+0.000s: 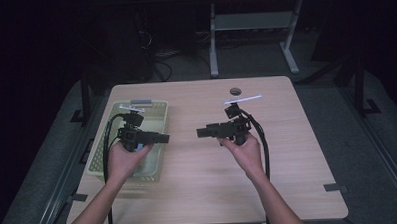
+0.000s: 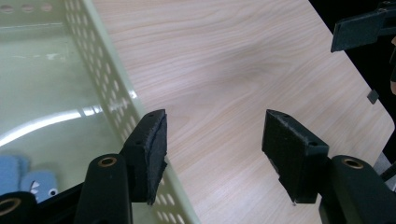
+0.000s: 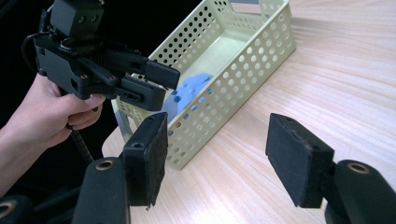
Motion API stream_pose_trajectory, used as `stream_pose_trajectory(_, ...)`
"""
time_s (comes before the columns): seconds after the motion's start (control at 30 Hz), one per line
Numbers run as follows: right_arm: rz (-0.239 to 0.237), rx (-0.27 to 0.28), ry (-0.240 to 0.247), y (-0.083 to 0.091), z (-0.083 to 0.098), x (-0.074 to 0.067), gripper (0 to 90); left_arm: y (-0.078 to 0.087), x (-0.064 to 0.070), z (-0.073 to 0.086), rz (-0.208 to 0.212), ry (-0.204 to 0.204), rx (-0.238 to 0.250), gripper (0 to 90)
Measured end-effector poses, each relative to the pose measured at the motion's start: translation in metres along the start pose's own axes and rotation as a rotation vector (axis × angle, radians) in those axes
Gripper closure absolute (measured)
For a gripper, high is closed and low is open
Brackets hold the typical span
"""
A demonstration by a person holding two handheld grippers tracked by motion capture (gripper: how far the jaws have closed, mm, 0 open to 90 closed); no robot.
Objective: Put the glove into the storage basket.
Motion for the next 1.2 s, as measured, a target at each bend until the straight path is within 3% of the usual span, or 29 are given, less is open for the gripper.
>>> stream_pose_trajectory(0.57,0.012,0.019,-0.021,0.017,0.011,0.013,35.3,-0.016,0.021,0.001,0.030,-0.018,0.000,37.2)
stream_pose_trajectory(1.2,0.028,0.049,-0.086,0.046,0.035,0.032,33.4,-0.039,0.048,0.006,0.065,-0.056,0.001,31.0)
Point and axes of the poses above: each handheld gripper's, and its own axes: y roughly backward along the jaws, z roughly out of its underside, x roughly to its right, the point moved 10 cm from there along -y, roughly forward along the jaws, and after that the axes turned 14 degrees about y, right-handed, at the moved point
